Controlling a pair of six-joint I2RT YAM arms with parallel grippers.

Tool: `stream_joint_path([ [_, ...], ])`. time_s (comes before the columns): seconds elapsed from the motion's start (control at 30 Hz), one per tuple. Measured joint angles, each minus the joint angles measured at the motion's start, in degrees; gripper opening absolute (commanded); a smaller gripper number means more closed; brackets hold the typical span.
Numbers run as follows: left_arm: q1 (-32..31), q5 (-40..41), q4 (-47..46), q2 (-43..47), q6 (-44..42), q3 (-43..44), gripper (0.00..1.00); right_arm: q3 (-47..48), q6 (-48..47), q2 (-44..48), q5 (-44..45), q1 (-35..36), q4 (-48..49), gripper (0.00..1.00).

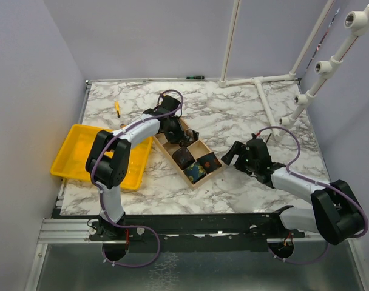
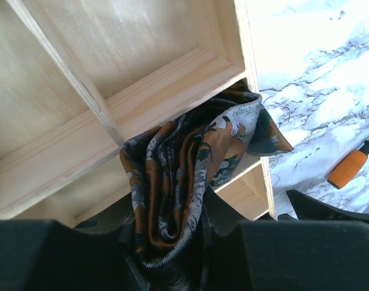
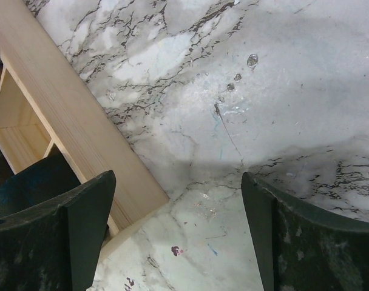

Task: Roll the ties
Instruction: Place the tie in the storage box.

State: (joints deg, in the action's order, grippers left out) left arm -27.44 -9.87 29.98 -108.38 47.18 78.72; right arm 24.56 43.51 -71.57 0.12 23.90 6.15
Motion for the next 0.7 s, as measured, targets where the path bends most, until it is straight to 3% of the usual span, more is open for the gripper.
stream_joint_path([
  [0.3,-0.9,3.5,13.1,-3.4,6.4,8.3,0.0,1.3,0.6,-1.9,-1.1,0.0,0.7,0.89],
  [0.7,-3.5,10.4,23.4,-10.0,12.2,18.6,0.0,1.3,1.7,-2.0,-1.9,0.0,0.6,0.88],
])
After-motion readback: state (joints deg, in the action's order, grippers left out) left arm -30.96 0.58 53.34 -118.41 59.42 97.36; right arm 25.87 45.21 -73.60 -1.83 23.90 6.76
